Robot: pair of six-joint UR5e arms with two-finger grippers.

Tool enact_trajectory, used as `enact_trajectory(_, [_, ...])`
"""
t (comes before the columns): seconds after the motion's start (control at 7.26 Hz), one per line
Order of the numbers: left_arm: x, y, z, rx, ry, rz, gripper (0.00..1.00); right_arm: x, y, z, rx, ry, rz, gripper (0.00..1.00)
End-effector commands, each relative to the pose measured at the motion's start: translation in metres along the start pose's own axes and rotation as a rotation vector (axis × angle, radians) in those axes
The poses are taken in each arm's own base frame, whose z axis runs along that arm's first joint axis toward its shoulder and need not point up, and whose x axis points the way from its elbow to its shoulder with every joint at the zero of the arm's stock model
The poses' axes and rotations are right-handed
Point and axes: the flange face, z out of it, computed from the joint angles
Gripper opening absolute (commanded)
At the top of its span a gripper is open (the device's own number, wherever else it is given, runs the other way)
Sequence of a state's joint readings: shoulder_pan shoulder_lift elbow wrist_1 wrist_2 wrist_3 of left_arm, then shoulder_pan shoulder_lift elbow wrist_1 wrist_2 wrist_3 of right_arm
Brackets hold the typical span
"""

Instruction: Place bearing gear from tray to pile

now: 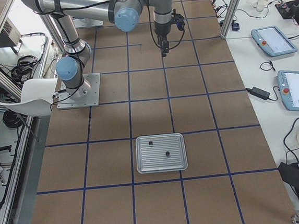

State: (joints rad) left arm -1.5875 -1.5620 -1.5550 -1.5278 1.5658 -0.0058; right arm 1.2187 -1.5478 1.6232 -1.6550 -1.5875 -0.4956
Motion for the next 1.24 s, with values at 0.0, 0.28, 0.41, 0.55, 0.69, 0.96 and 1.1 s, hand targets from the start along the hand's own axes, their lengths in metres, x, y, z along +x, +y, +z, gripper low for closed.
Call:
enact_trajectory(0.0, [0.0,0.0,0.0,0.0,0.0,0.0,1.0,0.111,0.021,0.037,-0.034,-0.032,-0.07,1.0])
enact_trajectory(0.28, [-0.001,0.0,-0.001,0.001,0.0,-0.002,1.0,0.18,0.033,0.068,-0.02,-0.033,-0.137,1.0])
enact_trajectory(0.41, [0.0,0.0,-0.001,0.001,0.001,0.0,1.0,0.214,0.037,0.094,-0.028,-0.037,-0.182,1.0])
enact_trajectory(0.55, [0.0,0.0,0.0,0.0,0.001,0.0,1.0,0.25,0.045,0.112,0.004,-0.013,-0.28,1.0])
enact_trajectory(0.69, [0.0,0.0,0.0,0.0,0.001,0.0,1.0,0.267,0.042,0.144,-0.012,-0.033,-0.386,1.0])
enact_trajectory(0.96, [0.0,0.0,0.0,0.0,0.001,0.0,1.0,0.323,0.062,0.208,-0.02,-0.043,-0.483,0.96])
enact_trajectory(1.1, [-0.001,0.0,-0.001,0.003,0.001,-0.002,1.0,0.336,0.077,0.224,-0.059,-0.063,-0.601,0.9])
